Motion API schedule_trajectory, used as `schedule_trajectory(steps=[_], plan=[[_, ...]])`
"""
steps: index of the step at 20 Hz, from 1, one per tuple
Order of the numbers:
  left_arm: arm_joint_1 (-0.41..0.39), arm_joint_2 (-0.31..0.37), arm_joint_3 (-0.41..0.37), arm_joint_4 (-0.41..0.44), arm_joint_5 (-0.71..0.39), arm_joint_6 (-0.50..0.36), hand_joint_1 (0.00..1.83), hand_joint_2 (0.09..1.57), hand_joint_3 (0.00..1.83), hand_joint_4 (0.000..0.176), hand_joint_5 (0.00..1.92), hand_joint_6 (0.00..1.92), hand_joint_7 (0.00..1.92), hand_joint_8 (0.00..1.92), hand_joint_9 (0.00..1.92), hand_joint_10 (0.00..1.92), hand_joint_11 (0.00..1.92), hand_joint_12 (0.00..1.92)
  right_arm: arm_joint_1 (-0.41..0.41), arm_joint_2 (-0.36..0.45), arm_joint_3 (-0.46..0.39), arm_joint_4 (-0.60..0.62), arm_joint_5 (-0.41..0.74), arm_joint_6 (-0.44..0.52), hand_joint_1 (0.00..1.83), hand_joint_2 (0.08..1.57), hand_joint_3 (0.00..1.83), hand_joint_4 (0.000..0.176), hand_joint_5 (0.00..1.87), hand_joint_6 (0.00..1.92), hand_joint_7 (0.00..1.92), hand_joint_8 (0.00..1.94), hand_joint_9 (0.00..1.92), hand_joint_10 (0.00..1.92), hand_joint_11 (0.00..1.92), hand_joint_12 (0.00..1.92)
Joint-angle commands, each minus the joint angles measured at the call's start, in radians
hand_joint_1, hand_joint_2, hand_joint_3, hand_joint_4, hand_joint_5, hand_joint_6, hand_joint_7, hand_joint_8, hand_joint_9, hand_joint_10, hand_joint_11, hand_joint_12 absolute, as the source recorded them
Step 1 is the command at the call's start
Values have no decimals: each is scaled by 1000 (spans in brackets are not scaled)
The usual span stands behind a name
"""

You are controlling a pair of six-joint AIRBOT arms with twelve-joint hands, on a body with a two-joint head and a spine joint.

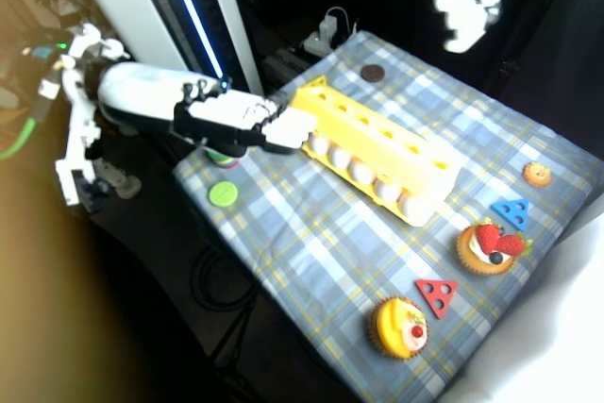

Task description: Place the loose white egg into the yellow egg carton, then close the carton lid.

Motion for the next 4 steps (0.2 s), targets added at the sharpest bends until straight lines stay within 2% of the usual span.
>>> schedule_trajectory(steps=[1, 2, 4], plan=[[7, 7, -6, -94, -140, 39, 199, 1313, 0, 85, 0, 0, 0, 0, 0, 0, 0, 9, 5, 2, -1, 2, 154, -5, 595, 1292, 0, 0, 0, 0, 0, 0, 0, 0, 0, 0], [36, 14, -9, -158, -170, 81, 201, 1261, 0, 125, 0, 0, 0, 0, 0, 0, 0, 0, 5, 1, -1, 4, 165, -5, 490, 1282, 0, 5, 0, 0, 0, 0, 0, 0, 0, 0], [94, 27, -20, -260, -247, 140, 249, 1246, 0, 131, 0, 0, 0, 0, 0, 0, 0, 0, 4, 1, 0, 13, 185, -5, 475, 1270, 0, 6, 0, 0, 0, 0, 0, 0, 0, 0]])
